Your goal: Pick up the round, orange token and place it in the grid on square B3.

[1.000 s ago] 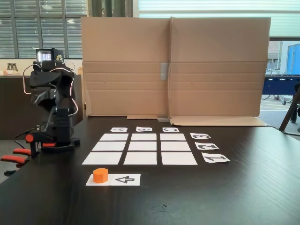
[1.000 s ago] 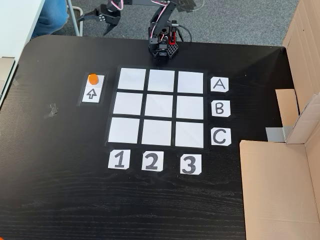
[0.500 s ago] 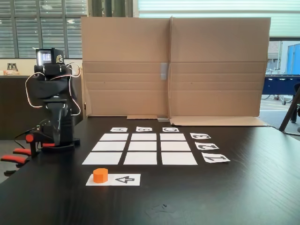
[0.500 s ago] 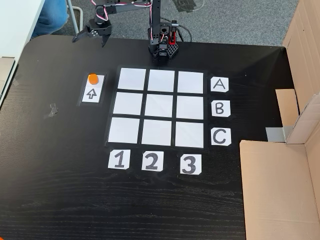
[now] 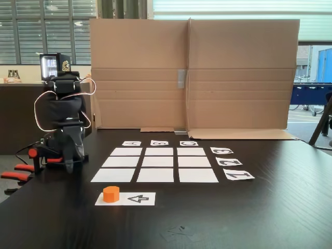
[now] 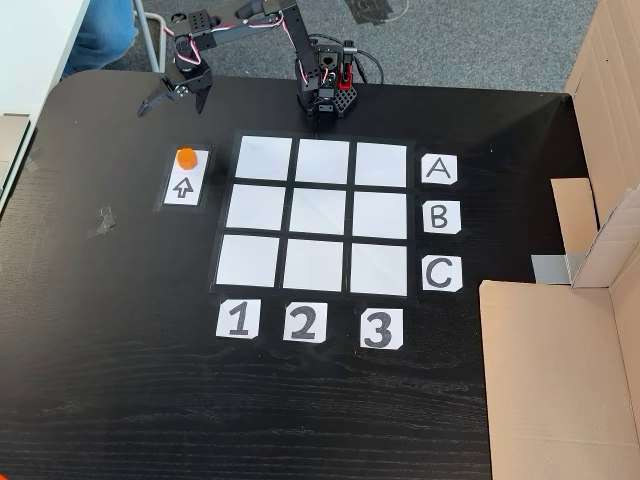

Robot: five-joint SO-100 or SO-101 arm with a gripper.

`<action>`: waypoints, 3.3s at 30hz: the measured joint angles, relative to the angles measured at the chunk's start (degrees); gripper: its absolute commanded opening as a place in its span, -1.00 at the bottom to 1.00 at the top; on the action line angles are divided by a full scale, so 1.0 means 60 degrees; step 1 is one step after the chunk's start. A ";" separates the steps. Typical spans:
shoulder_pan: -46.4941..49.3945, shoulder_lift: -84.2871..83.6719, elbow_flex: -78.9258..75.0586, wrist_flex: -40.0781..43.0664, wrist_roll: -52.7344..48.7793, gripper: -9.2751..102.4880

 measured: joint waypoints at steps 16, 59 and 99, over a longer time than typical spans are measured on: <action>-0.0938 -0.1963 -0.1816 0.0352 -0.2095 0.38; -0.2109 -0.4292 -0.3574 -0.0220 -0.1084 -0.84; -0.8159 0.7427 0.1875 0.0850 -0.0220 -0.85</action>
